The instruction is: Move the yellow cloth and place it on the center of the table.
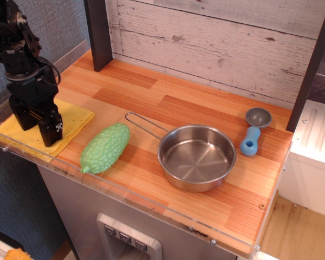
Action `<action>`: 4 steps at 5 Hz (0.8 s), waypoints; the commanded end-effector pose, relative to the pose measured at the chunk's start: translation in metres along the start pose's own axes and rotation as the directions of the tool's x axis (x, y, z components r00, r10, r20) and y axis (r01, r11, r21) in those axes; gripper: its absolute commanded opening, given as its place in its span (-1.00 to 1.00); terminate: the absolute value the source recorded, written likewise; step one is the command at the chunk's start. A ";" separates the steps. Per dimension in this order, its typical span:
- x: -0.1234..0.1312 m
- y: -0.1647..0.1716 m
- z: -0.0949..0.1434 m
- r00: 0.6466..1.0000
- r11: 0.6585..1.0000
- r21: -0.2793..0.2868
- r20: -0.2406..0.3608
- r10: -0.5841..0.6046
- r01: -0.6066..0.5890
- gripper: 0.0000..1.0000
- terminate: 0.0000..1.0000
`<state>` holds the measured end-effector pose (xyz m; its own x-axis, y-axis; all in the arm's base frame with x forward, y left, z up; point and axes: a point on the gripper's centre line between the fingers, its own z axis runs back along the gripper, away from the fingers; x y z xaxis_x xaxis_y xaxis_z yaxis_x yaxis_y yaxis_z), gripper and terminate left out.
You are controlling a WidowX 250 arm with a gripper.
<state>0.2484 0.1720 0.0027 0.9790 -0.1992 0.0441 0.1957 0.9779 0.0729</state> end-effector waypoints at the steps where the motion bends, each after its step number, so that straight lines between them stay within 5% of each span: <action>1: 0.070 -0.062 -0.020 0.990 0.988 -0.110 0.099 -0.098 0.109 1.00 -1.00; 3: 0.150 -0.100 -0.003 0.961 0.970 -0.089 0.186 -0.206 0.225 1.00 -1.00; 4: 0.170 -0.124 0.001 0.946 0.958 -0.054 0.181 -0.268 0.281 1.00 -1.00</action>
<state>0.3963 0.0373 0.0075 0.8777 -0.4284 0.2147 0.4296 0.9020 0.0436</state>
